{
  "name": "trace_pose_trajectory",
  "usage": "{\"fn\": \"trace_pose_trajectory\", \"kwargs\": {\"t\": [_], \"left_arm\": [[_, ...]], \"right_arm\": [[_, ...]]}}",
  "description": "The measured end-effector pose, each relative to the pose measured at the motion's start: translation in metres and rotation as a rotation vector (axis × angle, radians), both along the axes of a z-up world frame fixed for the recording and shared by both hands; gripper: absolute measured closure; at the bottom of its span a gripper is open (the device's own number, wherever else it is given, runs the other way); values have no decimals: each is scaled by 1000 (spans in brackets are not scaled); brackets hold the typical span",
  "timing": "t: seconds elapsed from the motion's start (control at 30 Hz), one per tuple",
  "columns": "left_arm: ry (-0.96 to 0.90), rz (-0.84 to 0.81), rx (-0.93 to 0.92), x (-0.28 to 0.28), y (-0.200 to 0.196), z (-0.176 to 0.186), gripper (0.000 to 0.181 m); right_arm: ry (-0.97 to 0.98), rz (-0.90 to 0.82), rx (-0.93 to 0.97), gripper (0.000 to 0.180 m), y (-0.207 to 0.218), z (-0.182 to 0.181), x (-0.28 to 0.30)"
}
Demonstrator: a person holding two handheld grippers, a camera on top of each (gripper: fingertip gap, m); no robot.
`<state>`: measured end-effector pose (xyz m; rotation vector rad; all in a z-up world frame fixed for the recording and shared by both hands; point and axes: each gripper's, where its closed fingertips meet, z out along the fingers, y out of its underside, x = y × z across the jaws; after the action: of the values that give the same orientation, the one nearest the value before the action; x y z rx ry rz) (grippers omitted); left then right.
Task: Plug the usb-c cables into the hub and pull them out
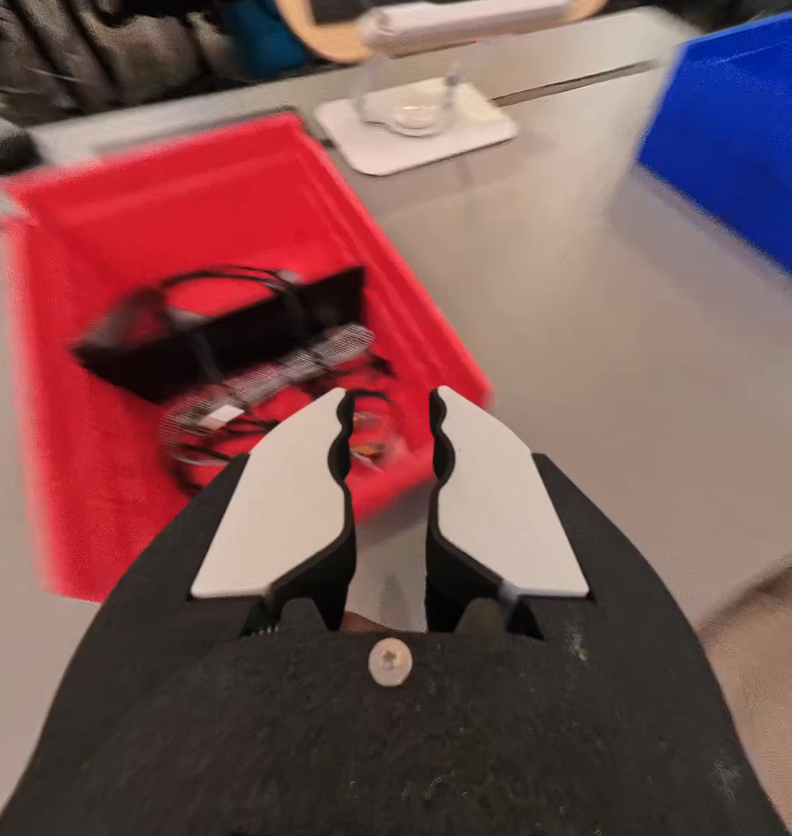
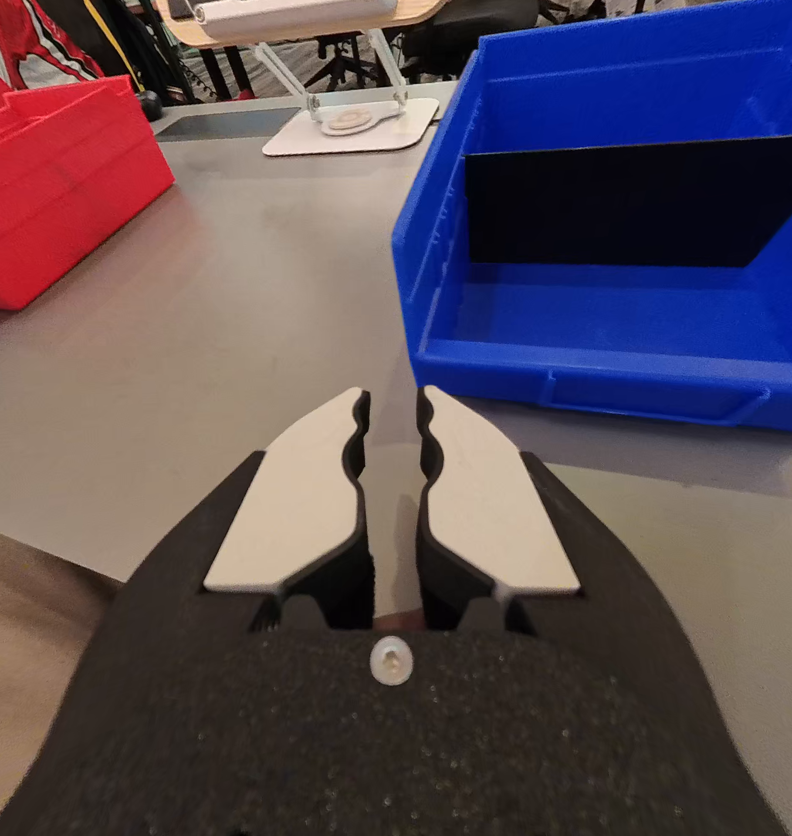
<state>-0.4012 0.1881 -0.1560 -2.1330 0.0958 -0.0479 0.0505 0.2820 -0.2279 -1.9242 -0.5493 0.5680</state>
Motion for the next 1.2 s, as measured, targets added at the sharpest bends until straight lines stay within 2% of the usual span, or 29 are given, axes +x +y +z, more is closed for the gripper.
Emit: {"fn": "trace_pose_trajectory", "kwargs": {"t": [0.07, 0.17, 0.27, 0.33, 0.5, 0.57, 0.67, 0.77, 0.87, 1.03, 1.1, 1.2], "left_arm": [[121, 29, -125, -42, 37, 13, 141], [296, 50, -444, -93, 87, -5, 124], [490, 109, -677, -137, 129, -29, 126], [554, 136, -815, -157, 145, -51, 126], [736, 221, -1040, -194, 148, -90, 128], [806, 225, -1050, -201, 149, -96, 137], [880, 166, -1077, -199, 146, -102, 163], [946, 136, -1084, -199, 143, -101, 168], [859, 158, -1014, -198, 146, -83, 171], [469, 108, -817, -167, 149, -23, 171], [278, 13, -750, -138, 147, 4, 172], [-2, -235, -691, -67, 137, 38, 172]], "right_arm": [[9, 16, -2, 161, -2, 2, -4], [0, 26, -3, 161, -2, 1, -7], [-16, 26, -4, 161, -2, -1, -7], [-22, 22, -1, 161, -1, -1, -5], [-21, 9, -8, 161, 0, -3, 2], [-8, 10, -19, 161, 0, -3, 3], [1, 18, -36, 161, -2, -4, 3], [-1, 24, -41, 160, -2, -4, 1], [-1, 29, -41, 161, -4, -4, 0], [-7, 36, -27, 161, -6, -1, -3], [-3, 47, -14, 161, -7, 1, -6], [4, 92, 33, 160, -13, 9, -17]]}}
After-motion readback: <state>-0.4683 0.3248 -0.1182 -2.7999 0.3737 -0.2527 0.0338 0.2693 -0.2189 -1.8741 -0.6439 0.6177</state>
